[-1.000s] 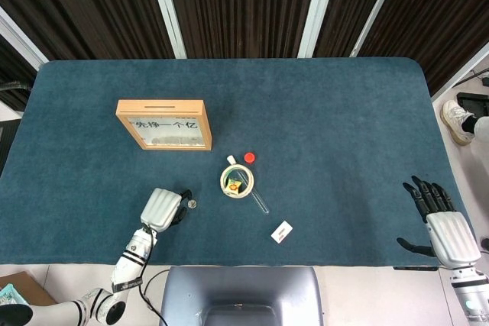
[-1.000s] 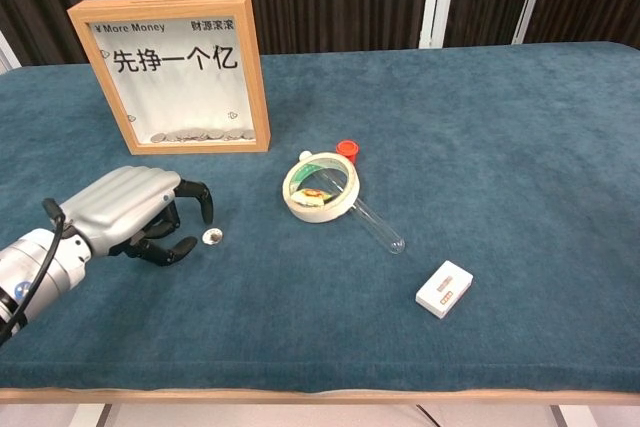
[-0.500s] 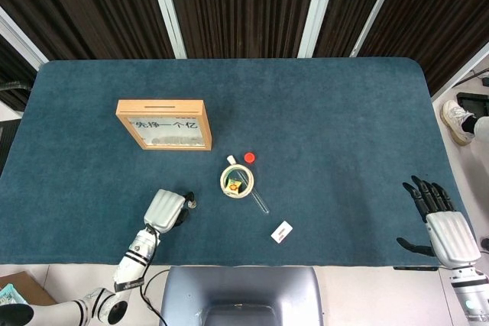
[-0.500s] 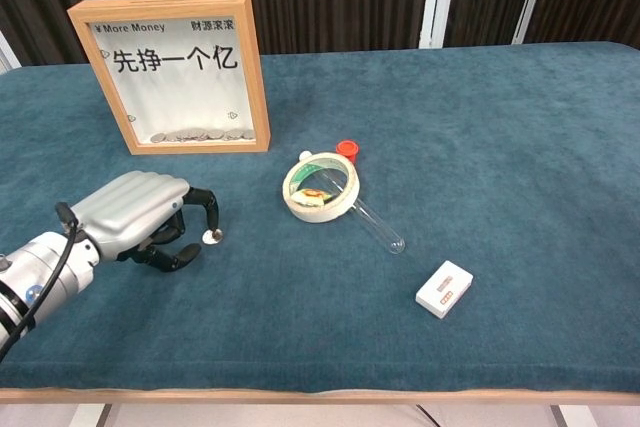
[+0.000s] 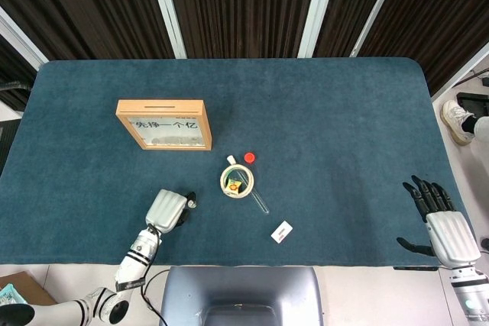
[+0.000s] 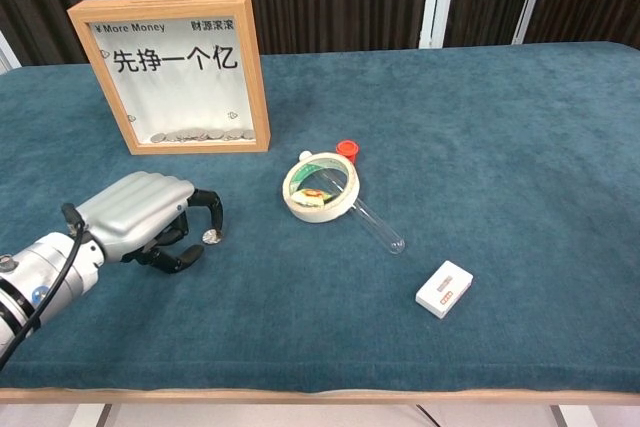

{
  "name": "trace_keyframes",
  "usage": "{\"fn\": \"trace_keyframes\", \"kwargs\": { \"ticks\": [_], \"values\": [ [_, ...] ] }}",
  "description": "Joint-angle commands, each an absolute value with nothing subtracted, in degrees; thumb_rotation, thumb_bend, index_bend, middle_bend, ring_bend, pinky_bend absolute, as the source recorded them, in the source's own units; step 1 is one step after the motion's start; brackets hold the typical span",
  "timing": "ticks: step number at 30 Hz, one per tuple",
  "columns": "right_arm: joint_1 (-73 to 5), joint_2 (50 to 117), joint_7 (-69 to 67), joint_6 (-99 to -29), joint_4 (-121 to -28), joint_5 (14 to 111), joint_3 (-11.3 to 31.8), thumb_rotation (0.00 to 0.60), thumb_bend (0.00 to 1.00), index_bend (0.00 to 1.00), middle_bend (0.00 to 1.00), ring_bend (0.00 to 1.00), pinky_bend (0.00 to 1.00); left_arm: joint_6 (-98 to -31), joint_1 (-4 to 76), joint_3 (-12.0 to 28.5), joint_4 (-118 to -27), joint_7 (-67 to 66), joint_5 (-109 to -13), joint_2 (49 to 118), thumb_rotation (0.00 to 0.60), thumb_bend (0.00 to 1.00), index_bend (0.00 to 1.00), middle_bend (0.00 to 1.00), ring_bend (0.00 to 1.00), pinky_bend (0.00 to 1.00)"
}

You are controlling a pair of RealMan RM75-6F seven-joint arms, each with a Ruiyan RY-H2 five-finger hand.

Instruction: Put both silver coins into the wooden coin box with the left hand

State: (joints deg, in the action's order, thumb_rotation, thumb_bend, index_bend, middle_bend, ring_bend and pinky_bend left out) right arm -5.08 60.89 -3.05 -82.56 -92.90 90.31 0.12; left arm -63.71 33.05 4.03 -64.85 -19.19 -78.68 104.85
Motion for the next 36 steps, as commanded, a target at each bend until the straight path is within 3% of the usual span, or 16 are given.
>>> {"fn": "trace_keyframes", "kwargs": {
  "ticks": [1,36],
  "values": [
    [-5.07,60.89,-3.07,-82.60,-92.92,90.29,0.15,0.600,0.10,0.00,0.00,0.00,0.02,-63.63,33.04,4.06,-64.89,-19.26,-78.71,104.87,0.600,0.40,0.42,1.00,1.00,1.00],
    [-5.03,60.87,-2.89,-82.64,-92.98,90.09,0.25,0.600,0.10,0.00,0.00,0.00,0.02,-61.81,33.08,4.72,-65.01,-20.68,-78.07,104.87,0.600,0.40,0.46,1.00,1.00,1.00]
  ]
}}
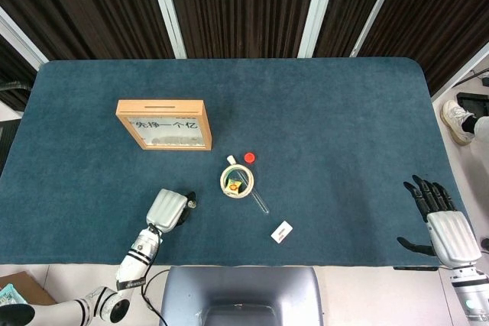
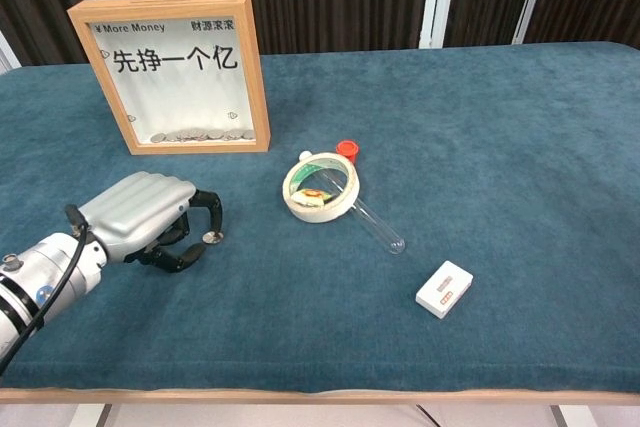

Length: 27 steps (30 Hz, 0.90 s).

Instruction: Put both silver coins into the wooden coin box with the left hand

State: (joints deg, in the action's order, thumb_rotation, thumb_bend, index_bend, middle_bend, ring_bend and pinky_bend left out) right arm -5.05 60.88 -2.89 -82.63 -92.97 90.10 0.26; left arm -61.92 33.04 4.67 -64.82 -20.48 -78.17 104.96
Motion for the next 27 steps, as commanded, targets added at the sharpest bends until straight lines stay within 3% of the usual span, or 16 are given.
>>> {"fn": "trace_keyframes", "kwargs": {
  "ticks": [1,27],
  "values": [
    [-5.03,60.86,-2.91,-82.64,-92.99,90.11,0.24,0.600,0.10,0.00,0.00,0.00,0.02,-61.75,33.10,4.73,-65.13,-20.83,-78.02,104.81,0.600,0.40,0.46,1.00,1.00,1.00],
    [-5.10,60.82,-2.70,-82.47,-93.17,90.08,0.24,0.600,0.10,0.00,0.00,0.00,0.02,-60.54,33.46,4.85,-67.05,-24.20,-76.48,103.79,0.600,0.40,0.43,1.00,1.00,1.00]
  ]
}}
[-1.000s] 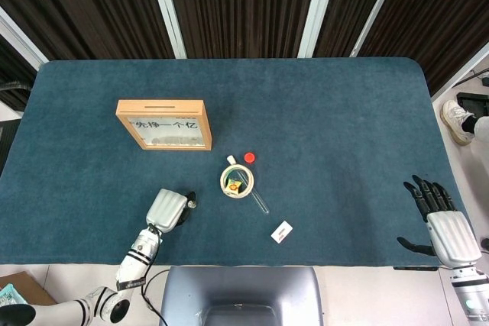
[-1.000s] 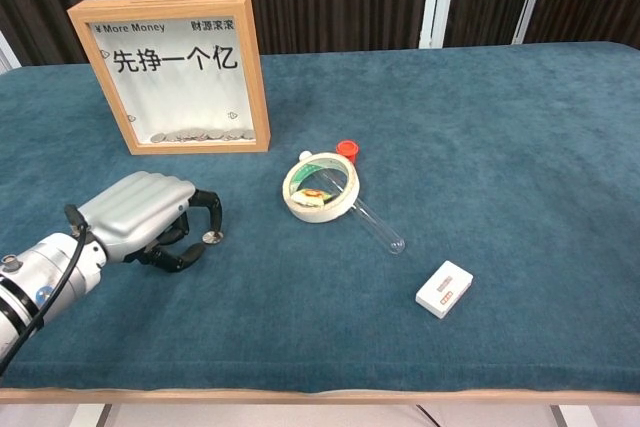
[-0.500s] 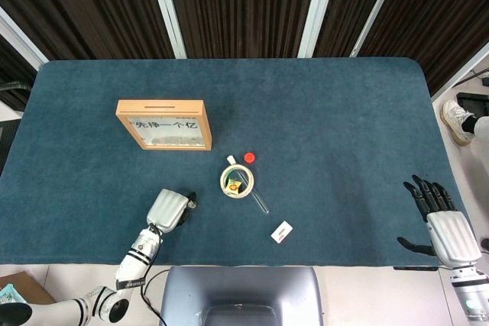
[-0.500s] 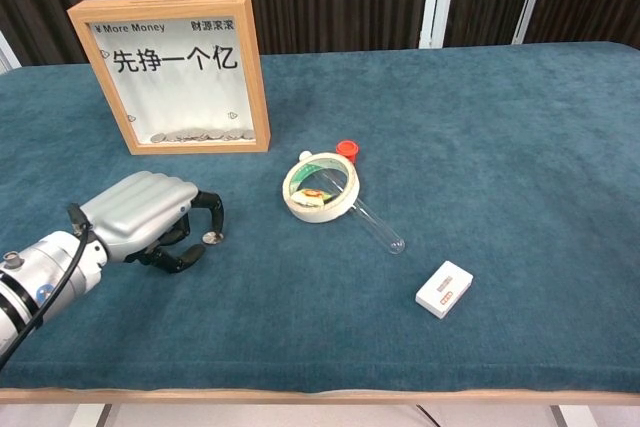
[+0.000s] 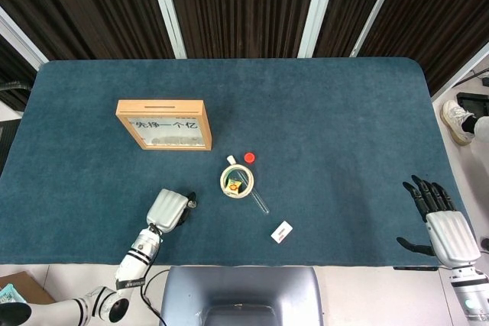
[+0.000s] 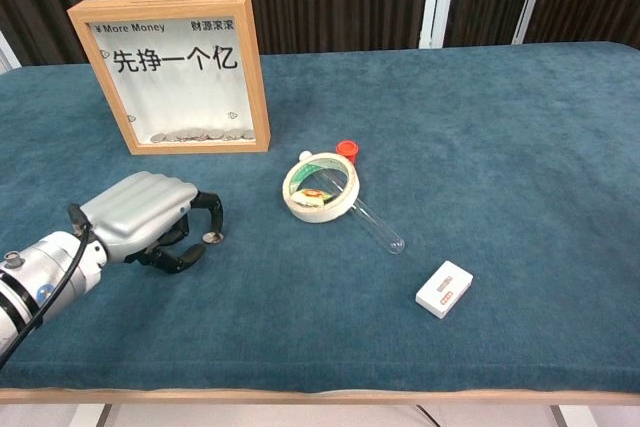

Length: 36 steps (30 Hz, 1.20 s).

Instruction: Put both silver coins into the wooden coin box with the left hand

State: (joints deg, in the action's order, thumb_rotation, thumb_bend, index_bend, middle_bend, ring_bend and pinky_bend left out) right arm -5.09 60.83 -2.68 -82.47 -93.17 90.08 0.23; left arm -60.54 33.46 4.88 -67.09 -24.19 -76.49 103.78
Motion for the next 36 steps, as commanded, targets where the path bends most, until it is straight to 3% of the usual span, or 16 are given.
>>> {"fn": "trace_keyframes", "kwargs": {
  "ticks": [1,15,23,36],
  "values": [
    [-5.10,60.80,-2.72,-82.48,-93.17,90.07,0.25,0.600,0.10,0.00,0.00,0.00,0.02,-60.52,33.46,4.85,-67.02,-24.19,-76.45,103.81,0.600,0.40,0.43,1.00,1.00,1.00],
    [-5.06,60.82,-2.66,-82.48,-93.12,89.94,0.28,0.600,0.10,0.00,0.00,0.00,0.02,-60.71,33.76,5.12,-65.64,-23.09,-76.70,104.65,0.600,0.40,0.49,1.00,1.00,1.00],
    [-4.98,60.68,-2.84,-82.55,-93.11,89.97,0.22,0.600,0.10,0.00,0.00,0.00,0.02,-61.46,33.75,5.30,-64.30,-20.81,-77.44,105.40,0.600,0.40,0.61,1.00,1.00,1.00],
    [-5.00,60.73,-2.64,-82.43,-93.16,89.85,0.25,0.600,0.10,0.00,0.00,0.00,0.02,-62.96,33.71,5.21,-63.24,-18.48,-79.13,105.74,0.600,0.41,0.62,1.00,1.00,1.00]
  ]
}}
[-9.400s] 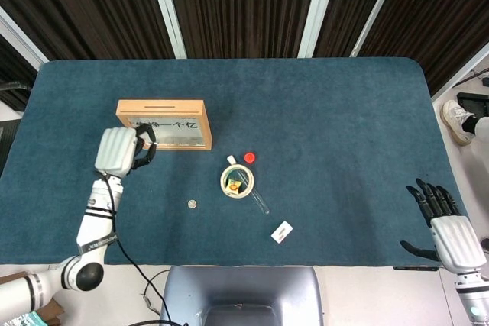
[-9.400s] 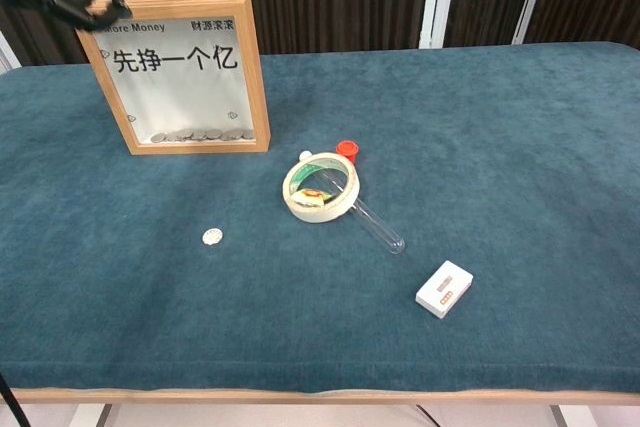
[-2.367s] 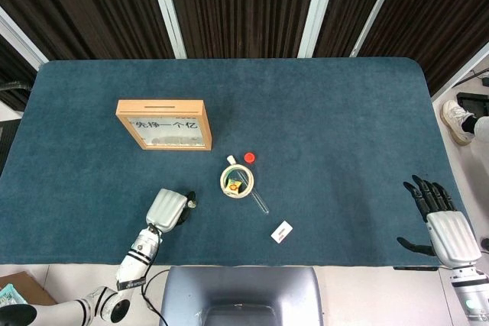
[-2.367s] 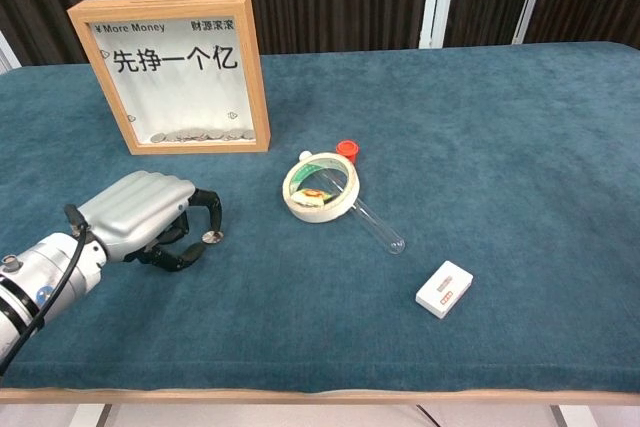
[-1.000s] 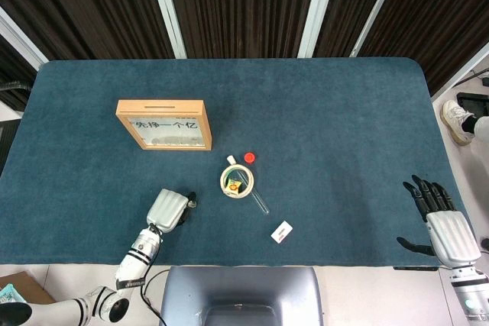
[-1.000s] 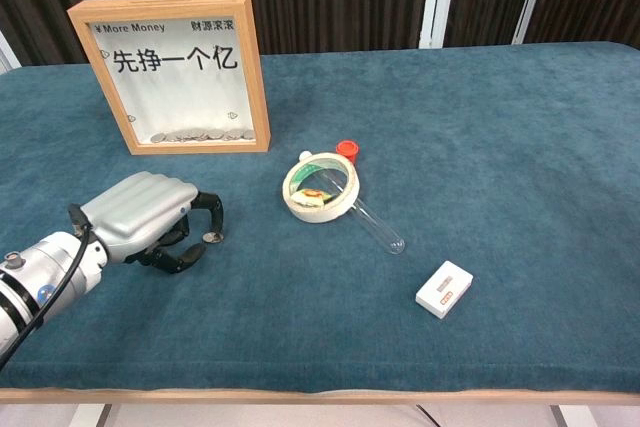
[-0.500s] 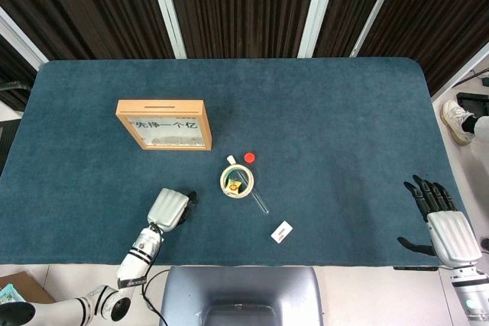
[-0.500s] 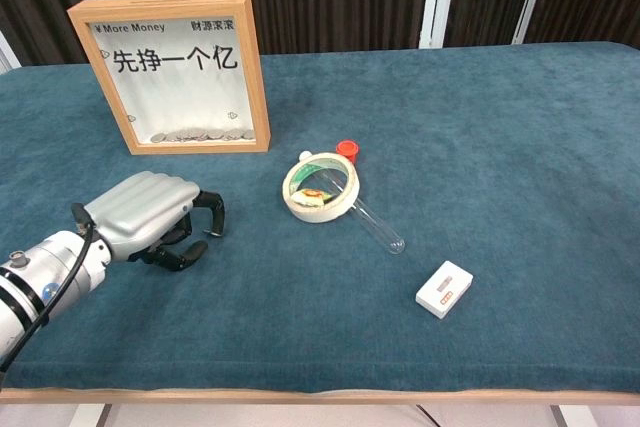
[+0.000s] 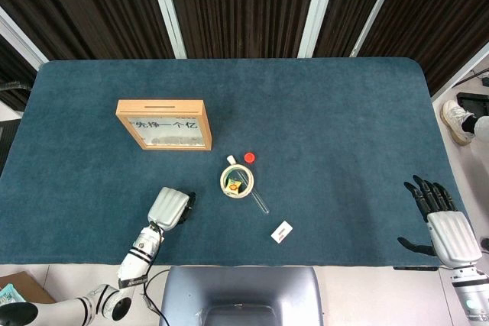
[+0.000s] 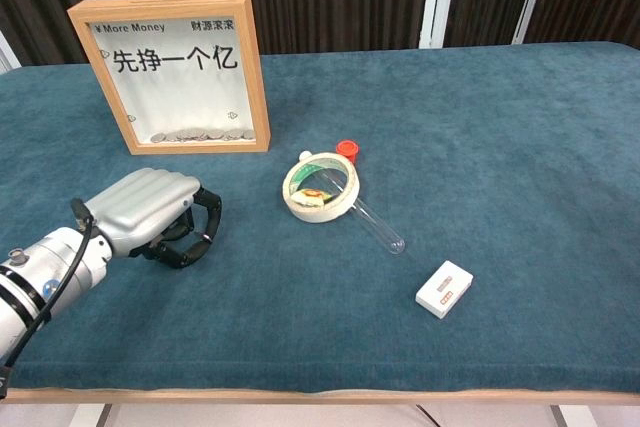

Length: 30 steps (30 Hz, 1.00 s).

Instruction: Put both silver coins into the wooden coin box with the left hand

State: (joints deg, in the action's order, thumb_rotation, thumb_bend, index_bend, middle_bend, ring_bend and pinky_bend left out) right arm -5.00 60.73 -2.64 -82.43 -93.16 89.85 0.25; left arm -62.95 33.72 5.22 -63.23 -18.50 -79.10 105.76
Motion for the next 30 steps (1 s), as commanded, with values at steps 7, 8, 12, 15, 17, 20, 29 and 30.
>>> {"fn": "trace_keyframes", "kwargs": {
  "ticks": [7,8,12,15,17,20,29,30],
  "values": [
    [-5.02,60.74,-2.54,-82.35,-93.17,89.83,0.23,0.600,0.10,0.00,0.00,0.00,0.02,-63.03,33.72,5.18,-63.38,-18.56,-79.32,105.51,0.600,0.41,0.63,1.00,1.00,1.00],
    [-5.01,60.73,-2.53,-82.35,-93.17,89.84,0.22,0.600,0.10,0.00,0.00,0.00,0.02,-63.12,33.72,5.19,-63.54,-18.53,-79.41,105.40,0.600,0.42,0.64,1.00,1.00,1.00],
    [-5.06,60.77,-2.54,-82.28,-93.09,89.85,0.23,0.600,0.10,0.00,0.00,0.00,0.02,-62.85,33.64,6.01,-67.60,-17.82,-78.70,102.72,0.600,0.50,0.70,1.00,1.00,1.00],
    [-5.08,60.79,-2.54,-82.26,-93.05,89.98,0.17,0.600,0.10,0.00,0.00,0.00,0.02,-62.54,33.76,7.45,-72.13,-17.98,-77.42,99.70,0.600,0.61,0.72,1.00,1.00,1.00],
    [-5.08,60.78,-2.54,-82.23,-93.07,89.97,0.15,0.600,0.10,0.00,0.00,0.00,0.02,-62.68,33.81,8.54,-75.40,-17.95,-76.71,97.45,0.600,0.66,0.74,1.00,1.00,1.00],
    [-5.14,60.86,-2.47,-82.12,-93.04,89.86,0.21,0.600,0.10,0.00,0.00,0.00,0.02,-63.44,33.77,10.68,-81.45,-18.47,-75.49,92.84,0.600,0.69,0.75,1.00,1.00,1.00],
    [-5.64,61.36,-1.38,-81.16,-93.23,89.76,0.16,0.600,0.10,0.00,0.00,0.00,0.03,-65.70,33.84,16.58,-94.77,-20.89,-71.30,82.22,0.600,0.69,0.76,1.00,1.00,1.00],
    [-5.76,61.46,-1.17,-80.91,-93.23,89.63,0.19,0.600,0.10,0.00,0.00,0.00,0.03,-65.55,34.12,17.64,-96.61,-21.44,-70.26,80.59,0.600,0.69,0.76,1.00,1.00,1.00]
  ]
}}
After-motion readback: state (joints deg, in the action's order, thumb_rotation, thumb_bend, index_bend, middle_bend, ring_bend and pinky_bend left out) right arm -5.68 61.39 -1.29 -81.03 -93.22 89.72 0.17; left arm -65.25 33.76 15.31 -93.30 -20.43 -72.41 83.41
